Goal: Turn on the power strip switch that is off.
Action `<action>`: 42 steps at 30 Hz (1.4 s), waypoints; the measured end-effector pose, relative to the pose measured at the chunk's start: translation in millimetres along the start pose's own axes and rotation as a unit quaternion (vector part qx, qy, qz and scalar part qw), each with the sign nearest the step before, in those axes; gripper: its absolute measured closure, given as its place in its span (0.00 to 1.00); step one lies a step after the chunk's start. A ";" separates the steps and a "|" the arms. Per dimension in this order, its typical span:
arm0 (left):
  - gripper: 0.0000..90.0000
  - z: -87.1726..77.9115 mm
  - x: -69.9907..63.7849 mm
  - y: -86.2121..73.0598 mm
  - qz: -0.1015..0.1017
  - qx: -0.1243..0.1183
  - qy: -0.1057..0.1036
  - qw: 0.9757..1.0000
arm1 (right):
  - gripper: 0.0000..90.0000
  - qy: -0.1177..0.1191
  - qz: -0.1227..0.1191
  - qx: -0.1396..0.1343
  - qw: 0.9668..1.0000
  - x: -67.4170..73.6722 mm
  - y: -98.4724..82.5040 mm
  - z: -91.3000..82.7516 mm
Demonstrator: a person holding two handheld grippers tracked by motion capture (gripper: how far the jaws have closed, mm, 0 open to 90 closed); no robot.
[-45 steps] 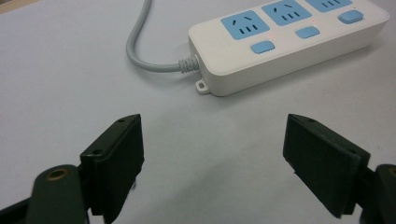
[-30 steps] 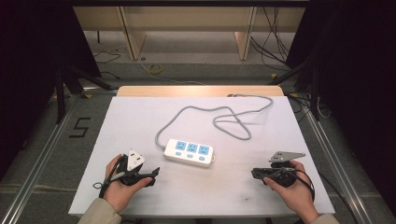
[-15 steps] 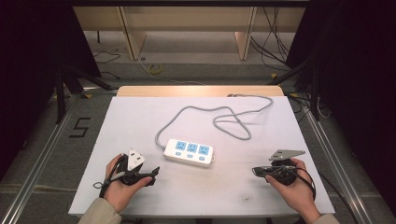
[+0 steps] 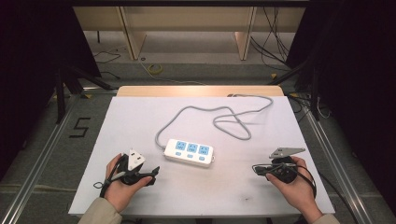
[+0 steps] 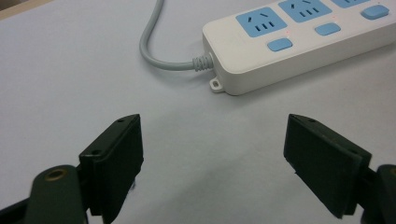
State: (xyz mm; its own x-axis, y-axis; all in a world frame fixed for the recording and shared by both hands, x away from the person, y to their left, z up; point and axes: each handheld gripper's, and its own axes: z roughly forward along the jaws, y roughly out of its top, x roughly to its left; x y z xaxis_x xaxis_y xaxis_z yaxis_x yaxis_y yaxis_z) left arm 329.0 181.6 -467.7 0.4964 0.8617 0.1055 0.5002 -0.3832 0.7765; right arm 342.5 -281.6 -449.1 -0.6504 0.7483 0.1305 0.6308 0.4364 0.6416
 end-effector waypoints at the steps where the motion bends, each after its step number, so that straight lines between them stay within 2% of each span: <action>1: 0.22 0.0 0.0 0.0 0.000 0.000 0.000 1.000 | 1.00 0.000 0.000 0.000 1.000 0.0 0.0 0.0; 18: 0.22 -0.8 -1.2 1.7 0.000 -0.004 0.002 1.000 | 1.00 -0.012 0.008 0.017 1.000 -1.4 2.6 -0.8; 39: 0.22 0.1 -2.6 3.2 0.002 -0.007 0.001 1.000 | 1.00 -0.024 0.015 0.024 0.999 -3.5 8.9 -2.5; 42: 0.22 0.0 -2.5 3.4 -0.003 -0.009 0.001 1.000 | 1.00 -0.024 0.017 0.027 0.999 -3.5 10.7 -2.3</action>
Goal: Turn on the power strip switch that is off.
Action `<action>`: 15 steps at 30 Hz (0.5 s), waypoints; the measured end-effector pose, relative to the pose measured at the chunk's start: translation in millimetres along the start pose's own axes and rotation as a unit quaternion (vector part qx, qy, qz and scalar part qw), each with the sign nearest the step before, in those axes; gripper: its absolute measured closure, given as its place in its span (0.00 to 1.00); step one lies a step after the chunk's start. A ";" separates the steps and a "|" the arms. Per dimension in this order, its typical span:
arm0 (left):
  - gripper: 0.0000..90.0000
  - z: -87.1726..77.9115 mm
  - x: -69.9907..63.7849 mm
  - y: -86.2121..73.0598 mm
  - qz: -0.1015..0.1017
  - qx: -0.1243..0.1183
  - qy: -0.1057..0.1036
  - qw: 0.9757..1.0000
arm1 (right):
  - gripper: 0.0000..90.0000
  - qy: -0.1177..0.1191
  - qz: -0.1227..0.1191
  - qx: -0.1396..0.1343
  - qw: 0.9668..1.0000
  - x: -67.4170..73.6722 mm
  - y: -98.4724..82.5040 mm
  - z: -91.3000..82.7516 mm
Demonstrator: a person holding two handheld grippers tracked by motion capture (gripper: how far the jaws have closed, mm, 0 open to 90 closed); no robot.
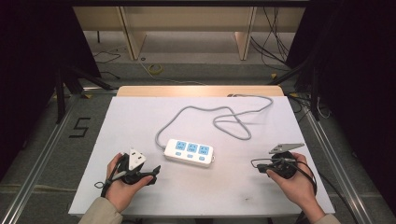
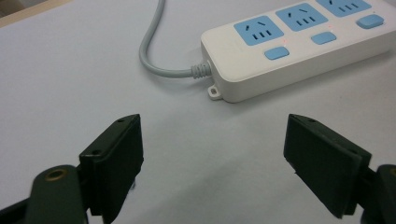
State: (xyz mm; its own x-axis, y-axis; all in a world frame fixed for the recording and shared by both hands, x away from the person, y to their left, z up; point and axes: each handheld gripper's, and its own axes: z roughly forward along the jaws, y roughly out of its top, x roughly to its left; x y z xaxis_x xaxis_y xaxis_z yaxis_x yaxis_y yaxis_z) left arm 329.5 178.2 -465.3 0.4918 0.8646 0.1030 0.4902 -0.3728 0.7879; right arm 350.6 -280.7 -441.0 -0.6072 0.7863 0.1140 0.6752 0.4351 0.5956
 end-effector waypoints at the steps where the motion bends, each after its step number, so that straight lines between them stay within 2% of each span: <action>1: 0.22 -0.1 0.1 0.2 0.000 -0.001 0.000 1.000 | 1.00 0.000 0.000 0.000 1.000 0.0 0.0 0.0; 15: 0.22 0.0 0.5 0.2 -0.002 -0.002 0.001 1.000 | 1.00 0.005 -0.006 0.001 1.000 2.9 13.3 3.3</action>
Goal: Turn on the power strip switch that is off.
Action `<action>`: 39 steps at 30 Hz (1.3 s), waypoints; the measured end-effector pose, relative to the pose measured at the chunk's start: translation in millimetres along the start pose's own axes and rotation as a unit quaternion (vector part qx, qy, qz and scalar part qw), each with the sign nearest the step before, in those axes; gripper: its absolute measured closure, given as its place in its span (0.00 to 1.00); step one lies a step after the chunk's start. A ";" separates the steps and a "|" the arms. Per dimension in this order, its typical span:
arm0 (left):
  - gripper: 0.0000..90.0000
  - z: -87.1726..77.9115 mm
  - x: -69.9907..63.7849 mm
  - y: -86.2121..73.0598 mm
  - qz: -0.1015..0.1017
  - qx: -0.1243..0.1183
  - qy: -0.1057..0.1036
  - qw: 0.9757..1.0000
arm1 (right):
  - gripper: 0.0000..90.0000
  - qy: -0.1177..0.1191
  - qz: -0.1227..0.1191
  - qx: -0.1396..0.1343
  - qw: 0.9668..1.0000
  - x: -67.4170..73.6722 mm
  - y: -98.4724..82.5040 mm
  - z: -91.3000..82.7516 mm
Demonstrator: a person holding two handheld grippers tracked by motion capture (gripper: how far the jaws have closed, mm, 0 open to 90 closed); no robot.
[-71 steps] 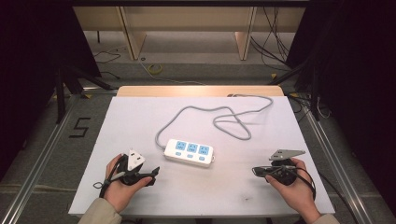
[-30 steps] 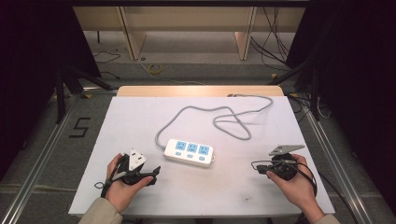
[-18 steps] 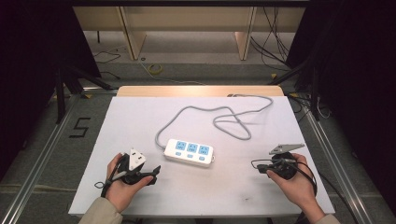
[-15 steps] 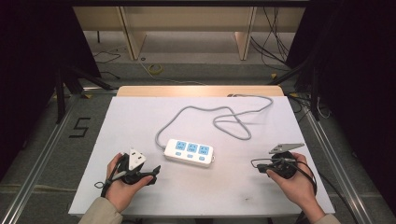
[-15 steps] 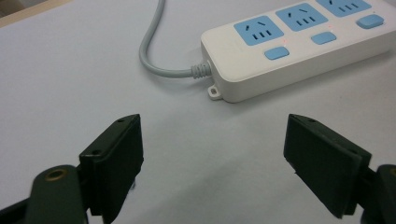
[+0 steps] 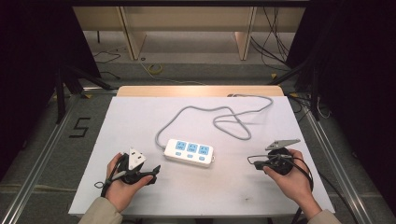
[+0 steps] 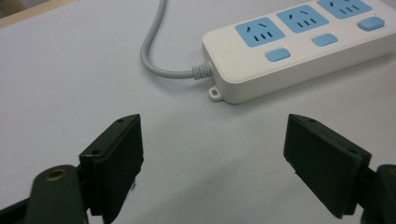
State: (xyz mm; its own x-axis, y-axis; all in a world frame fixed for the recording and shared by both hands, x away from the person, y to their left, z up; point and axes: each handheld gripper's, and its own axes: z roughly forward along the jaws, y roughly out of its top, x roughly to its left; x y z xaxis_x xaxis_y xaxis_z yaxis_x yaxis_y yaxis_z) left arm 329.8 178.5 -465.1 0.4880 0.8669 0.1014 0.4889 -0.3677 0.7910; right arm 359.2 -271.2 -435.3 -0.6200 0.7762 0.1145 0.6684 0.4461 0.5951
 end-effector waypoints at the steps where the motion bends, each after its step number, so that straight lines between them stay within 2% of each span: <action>1: 0.22 0.0 0.0 0.0 0.000 0.000 0.000 1.000 | 1.00 0.000 -0.002 0.000 1.000 0.1 1.4 0.6; 13: 0.22 1.7 0.7 0.9 0.000 0.000 -0.001 1.000 | 1.00 0.006 -0.004 -0.003 1.000 1.2 16.0 3.2; 39: 0.22 2.7 2.0 3.1 -0.005 -0.003 0.001 1.000 | 1.00 0.011 -0.007 0.005 1.000 2.3 28.6 4.1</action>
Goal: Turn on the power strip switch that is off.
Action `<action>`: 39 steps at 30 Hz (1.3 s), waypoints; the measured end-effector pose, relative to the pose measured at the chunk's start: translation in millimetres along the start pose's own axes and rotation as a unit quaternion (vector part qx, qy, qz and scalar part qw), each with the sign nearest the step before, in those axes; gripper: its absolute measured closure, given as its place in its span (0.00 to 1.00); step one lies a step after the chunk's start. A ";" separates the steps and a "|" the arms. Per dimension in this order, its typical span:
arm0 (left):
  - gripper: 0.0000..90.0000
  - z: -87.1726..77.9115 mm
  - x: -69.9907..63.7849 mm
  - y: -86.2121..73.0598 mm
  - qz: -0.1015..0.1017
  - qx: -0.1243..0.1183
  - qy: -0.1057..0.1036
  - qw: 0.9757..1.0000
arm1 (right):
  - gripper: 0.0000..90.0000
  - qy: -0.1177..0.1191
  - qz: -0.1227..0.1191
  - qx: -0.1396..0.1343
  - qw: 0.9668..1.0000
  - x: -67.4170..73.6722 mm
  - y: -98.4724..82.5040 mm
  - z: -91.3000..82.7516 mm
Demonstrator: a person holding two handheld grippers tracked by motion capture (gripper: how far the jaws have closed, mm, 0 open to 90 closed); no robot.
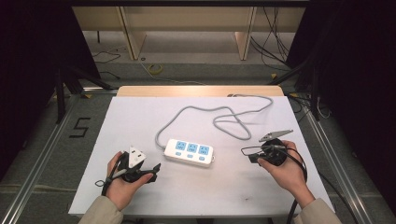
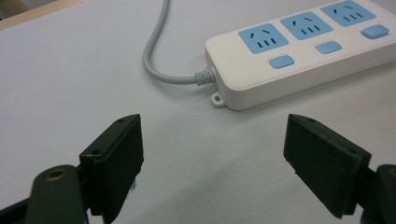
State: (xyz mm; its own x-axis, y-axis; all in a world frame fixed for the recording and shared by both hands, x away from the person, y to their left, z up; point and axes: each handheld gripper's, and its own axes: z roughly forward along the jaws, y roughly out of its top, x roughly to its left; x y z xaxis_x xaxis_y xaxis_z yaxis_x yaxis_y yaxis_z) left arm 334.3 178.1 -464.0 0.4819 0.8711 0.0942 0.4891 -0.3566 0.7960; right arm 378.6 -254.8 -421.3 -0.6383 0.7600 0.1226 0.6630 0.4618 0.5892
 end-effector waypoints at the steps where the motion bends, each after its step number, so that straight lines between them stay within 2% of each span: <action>1: 0.22 0.0 0.0 0.0 0.000 0.000 0.000 1.000 | 1.00 0.000 0.000 0.001 1.000 0.3 0.7 -0.1; 39: 0.22 0.9 0.3 -0.2 0.001 0.002 0.001 1.000 | 1.00 0.005 -0.025 0.032 0.999 7.1 22.1 0.3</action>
State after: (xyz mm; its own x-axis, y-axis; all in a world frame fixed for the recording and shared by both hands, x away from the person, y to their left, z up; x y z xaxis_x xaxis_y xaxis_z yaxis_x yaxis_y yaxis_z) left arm 335.0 178.1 -464.7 0.4812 0.8711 0.0982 0.4910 -0.3607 0.7930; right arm 388.9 -239.1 -407.7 -0.6739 0.7317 0.1022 0.6543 0.5269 0.5424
